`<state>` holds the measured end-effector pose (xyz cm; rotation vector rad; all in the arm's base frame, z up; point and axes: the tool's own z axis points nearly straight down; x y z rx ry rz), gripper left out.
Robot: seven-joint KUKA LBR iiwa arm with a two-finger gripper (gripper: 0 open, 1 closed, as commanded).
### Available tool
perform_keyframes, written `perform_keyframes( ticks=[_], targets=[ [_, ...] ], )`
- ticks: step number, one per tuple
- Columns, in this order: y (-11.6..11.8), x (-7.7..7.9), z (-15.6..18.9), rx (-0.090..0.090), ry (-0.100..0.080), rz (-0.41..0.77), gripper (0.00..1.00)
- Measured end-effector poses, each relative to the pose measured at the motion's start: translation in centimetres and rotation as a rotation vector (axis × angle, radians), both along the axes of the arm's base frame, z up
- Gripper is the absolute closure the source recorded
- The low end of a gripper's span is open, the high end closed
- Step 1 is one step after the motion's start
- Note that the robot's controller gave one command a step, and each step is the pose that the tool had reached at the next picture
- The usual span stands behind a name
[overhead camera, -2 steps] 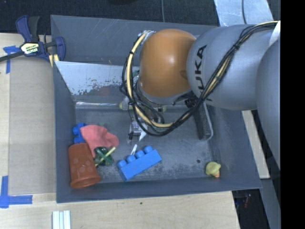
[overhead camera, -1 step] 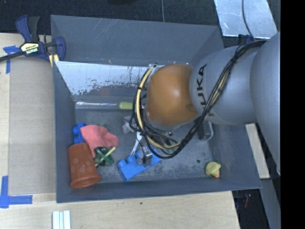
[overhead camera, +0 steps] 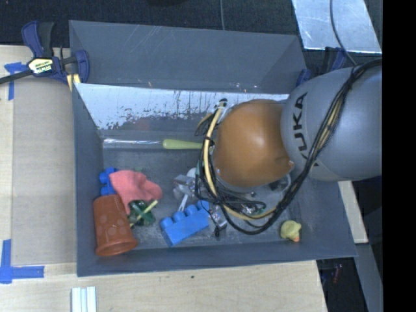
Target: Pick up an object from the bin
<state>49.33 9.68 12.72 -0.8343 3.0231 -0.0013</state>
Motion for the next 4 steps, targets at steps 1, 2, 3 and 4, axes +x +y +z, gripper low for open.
perform_keyframes(
  ticks=[1,2,3,4],
  targets=[
    [0.5,-0.4,-2.9,-0.002,0.007,0.134,0.00],
    [-1.5,2.8,-5.8,0.000,-0.005,0.170,0.00],
    [-0.5,3.4,-5.4,0.004,-0.014,0.315,1.00],
    [-0.5,3.4,-5.4,0.005,-0.014,0.315,1.00]
  ],
)
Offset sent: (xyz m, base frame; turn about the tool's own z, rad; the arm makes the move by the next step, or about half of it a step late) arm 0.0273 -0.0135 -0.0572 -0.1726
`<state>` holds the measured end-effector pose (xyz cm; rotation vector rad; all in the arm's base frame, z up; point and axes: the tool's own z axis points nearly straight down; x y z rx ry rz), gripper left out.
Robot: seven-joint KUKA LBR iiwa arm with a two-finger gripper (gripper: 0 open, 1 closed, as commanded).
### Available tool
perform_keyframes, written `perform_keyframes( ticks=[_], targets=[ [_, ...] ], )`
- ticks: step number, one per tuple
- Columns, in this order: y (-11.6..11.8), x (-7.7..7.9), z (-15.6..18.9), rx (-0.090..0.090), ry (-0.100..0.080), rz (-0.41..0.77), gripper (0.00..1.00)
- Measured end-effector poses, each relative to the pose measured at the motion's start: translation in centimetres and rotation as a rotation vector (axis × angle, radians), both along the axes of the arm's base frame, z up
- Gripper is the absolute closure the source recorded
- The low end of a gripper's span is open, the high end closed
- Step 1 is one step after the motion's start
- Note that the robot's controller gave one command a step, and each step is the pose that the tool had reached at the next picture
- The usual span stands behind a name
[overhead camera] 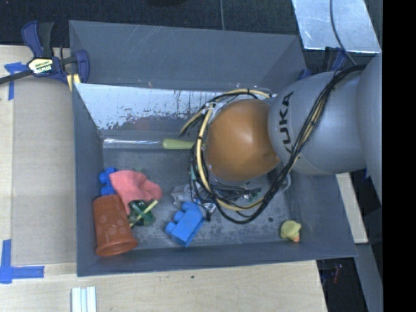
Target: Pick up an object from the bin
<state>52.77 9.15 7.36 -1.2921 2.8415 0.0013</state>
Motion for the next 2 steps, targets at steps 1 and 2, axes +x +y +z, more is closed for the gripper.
perform_keyframes(
  ticks=[1,2],
  targets=[
    [-0.1,-0.4,2.8,-0.004,0.015,0.000,1.00],
    [-0.1,-0.4,6.5,-0.003,0.013,0.000,1.00]
  ],
)
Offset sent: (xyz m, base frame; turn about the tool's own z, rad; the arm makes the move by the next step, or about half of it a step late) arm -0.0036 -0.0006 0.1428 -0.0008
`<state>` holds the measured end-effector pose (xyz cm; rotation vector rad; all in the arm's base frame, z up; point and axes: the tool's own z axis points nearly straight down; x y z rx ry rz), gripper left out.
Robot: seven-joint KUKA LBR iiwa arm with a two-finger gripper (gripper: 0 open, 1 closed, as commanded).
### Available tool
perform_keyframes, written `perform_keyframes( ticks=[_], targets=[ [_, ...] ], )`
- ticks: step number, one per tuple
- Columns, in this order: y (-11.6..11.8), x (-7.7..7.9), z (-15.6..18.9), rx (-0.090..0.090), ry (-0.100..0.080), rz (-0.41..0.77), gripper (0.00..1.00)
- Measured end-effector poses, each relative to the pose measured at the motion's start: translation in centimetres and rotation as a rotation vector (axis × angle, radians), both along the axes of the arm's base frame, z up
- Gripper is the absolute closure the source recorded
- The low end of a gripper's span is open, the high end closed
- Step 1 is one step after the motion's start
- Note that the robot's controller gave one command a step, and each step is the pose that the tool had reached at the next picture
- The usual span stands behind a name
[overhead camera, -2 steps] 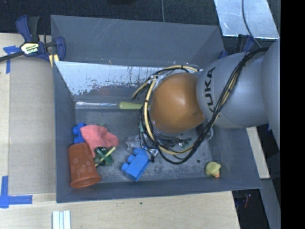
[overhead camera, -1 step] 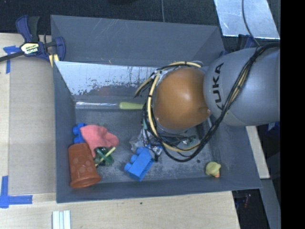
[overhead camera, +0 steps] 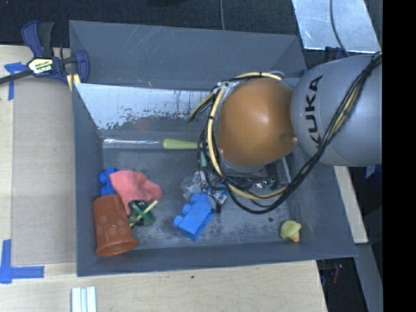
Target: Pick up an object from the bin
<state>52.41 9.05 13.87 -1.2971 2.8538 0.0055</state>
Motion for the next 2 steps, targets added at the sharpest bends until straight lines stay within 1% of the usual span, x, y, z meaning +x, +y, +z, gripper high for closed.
perform_keyframes(
  ticks=[1,2],
  targets=[
    [0.0,0.1,4.0,0.001,-0.005,0.000,1.00],
    [0.0,0.1,7.4,0.002,-0.005,-0.002,1.00]
  ],
)
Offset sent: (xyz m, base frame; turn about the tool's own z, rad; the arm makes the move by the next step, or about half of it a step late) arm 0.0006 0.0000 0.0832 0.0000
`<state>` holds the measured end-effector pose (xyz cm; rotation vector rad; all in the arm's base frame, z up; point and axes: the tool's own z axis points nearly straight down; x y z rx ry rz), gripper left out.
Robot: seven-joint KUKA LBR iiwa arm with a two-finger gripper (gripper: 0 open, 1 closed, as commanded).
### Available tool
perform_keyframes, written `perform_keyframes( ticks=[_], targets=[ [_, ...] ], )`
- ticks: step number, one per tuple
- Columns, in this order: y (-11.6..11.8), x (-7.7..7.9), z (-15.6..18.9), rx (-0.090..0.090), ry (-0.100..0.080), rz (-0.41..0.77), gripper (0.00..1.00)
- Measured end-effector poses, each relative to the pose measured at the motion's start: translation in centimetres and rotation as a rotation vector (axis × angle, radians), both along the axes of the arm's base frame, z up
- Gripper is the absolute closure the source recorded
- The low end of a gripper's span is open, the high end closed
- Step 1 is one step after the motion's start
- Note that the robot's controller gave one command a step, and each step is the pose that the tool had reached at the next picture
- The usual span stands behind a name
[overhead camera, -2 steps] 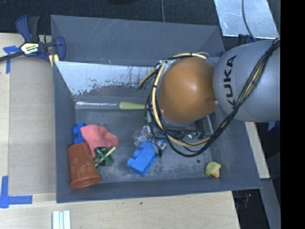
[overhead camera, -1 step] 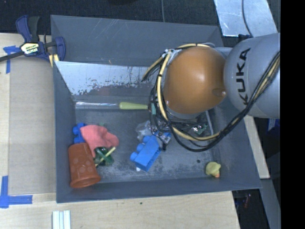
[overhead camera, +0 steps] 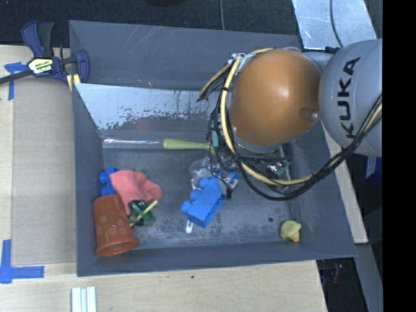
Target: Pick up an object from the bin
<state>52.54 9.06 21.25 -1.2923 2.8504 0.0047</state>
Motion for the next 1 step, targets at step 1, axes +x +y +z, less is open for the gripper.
perform_keyframes(
  ticks=[1],
  targets=[
    [0.00,0.06,1.98,0.000,-0.003,-0.001,1.00]
  ],
)
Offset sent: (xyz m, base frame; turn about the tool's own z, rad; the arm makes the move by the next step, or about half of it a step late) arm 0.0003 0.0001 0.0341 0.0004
